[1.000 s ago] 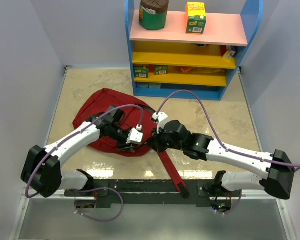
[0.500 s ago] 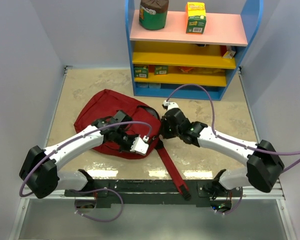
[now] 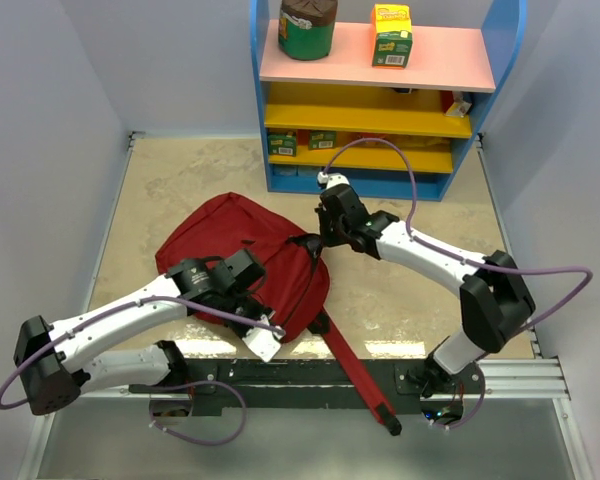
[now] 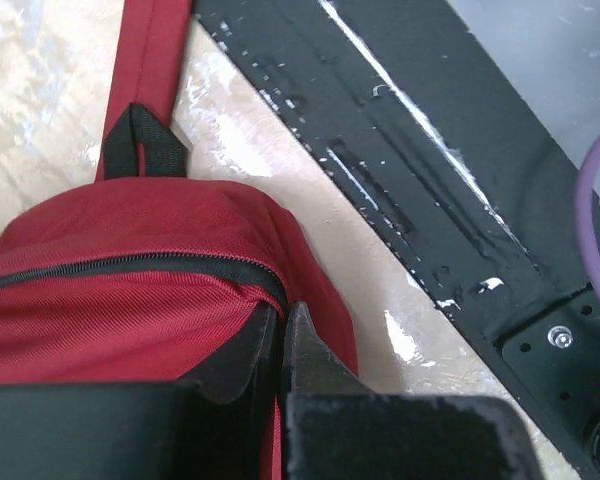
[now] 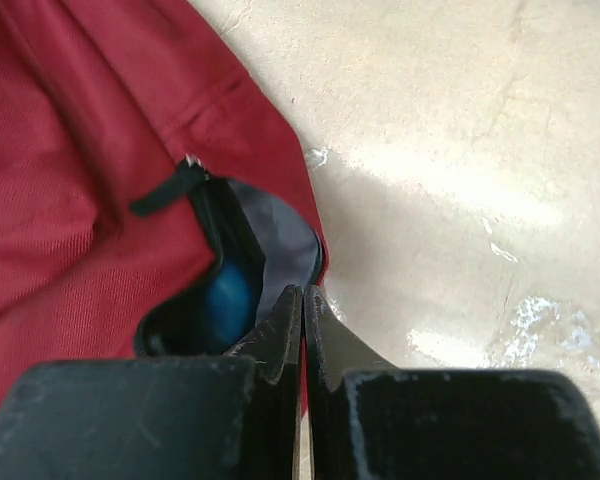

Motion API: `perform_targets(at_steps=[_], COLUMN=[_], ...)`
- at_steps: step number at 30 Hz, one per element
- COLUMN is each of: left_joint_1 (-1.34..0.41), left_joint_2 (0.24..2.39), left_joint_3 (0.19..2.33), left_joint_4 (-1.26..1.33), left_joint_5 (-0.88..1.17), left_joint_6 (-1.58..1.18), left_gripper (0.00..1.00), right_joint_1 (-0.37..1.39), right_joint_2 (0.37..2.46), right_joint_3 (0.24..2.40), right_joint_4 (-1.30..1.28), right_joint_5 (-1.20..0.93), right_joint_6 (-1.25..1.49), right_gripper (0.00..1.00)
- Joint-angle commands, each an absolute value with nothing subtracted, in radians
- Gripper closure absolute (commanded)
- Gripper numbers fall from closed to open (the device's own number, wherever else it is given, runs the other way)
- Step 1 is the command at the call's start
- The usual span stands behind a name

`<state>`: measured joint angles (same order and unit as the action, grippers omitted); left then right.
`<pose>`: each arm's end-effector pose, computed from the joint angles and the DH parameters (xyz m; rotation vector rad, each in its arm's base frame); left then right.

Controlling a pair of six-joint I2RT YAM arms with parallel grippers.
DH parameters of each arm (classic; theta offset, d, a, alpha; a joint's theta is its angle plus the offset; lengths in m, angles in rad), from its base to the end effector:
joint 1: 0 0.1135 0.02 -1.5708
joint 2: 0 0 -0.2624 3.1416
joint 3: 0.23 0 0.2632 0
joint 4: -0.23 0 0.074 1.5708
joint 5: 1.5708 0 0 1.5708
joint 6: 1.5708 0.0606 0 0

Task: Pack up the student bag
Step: Zip the student bag at the center of the board.

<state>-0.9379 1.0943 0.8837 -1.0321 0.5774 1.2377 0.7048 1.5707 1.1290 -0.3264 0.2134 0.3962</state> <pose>0.0934 -0.1833 0.2337 2.4058 1.1146 -0.7123 0.2925 0.2320 0.2280 -0.2539 2.3233 0.3052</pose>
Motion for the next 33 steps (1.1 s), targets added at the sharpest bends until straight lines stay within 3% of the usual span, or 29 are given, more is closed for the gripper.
perform_targets(at_steps=[1, 6, 7, 9, 10, 12, 13, 18, 19, 23, 24, 25, 28, 33], left_joint_1=[-1.018, -1.081, -1.081, -1.081, -1.081, -1.081, -1.081, -1.080, -1.081, -1.081, -1.081, -1.083, -1.083, -1.081], left_joint_2=[1.058, 1.043, 1.043, 1.040, 1.037, 1.016, 1.009, 1.023, 1.035, 1.149, 1.169, 1.189, 1.242, 1.287], left_joint_3=[0.854, 0.853, 0.853, 0.853, 0.854, 0.848, 0.848, 0.859, 0.874, 0.974, 0.983, 0.991, 1.022, 1.052], left_joint_4=[-1.219, -1.174, -1.116, -1.047, -0.969, -0.878, -0.815, -0.683, -0.670, -0.635, -0.629, -0.612, -0.595, -0.606], left_joint_5=[0.647, 0.605, 0.568, 0.523, 0.490, 0.451, 0.431, 0.390, 0.403, 0.463, 0.474, 0.486, 0.506, 0.545], left_joint_6=[1.241, 1.174, 1.113, 1.043, 0.975, 0.896, 0.846, 0.709, 0.678, 0.603, 0.597, 0.586, 0.574, 0.571], left_gripper=[1.00, 0.99, 0.88, 0.84, 0.73, 0.63, 0.52, 0.39, 0.38, 0.32, 0.31, 0.30, 0.25, 0.05], right_joint_1=[0.664, 0.658, 0.660, 0.661, 0.661, 0.664, 0.669, 0.686, 0.689, 0.706, 0.704, 0.706, 0.706, 0.706], right_joint_2=[1.632, 1.726, 1.718, 1.654, 1.629, 1.567, 1.548, 1.370, 1.315, 1.234, 1.230, 1.229, 1.195, 1.221], right_joint_3=[1.236, 1.325, 1.319, 1.258, 1.234, 1.181, 1.164, 1.017, 0.996, 0.881, 0.855, 0.844, 0.801, 0.762], right_joint_4=[-0.262, -0.310, -0.314, -0.293, -0.267, -0.267, -0.273, -0.294, -0.304, -0.299, -0.310, -0.327, -0.342, -0.293], right_joint_5=[0.313, 0.278, 0.264, 0.235, 0.192, 0.170, 0.155, 0.147, 0.144, 0.117, 0.120, 0.121, 0.141, 0.163], right_joint_6=[0.311, 0.290, 0.293, 0.311, 0.319, 0.353, 0.363, 0.442, 0.455, 0.518, 0.528, 0.534, 0.561, 0.606], right_gripper=[1.00, 1.00, 1.00, 1.00, 1.00, 1.00, 1.00, 1.00, 0.95, 0.92, 0.89, 0.73, 0.51, 0.43])
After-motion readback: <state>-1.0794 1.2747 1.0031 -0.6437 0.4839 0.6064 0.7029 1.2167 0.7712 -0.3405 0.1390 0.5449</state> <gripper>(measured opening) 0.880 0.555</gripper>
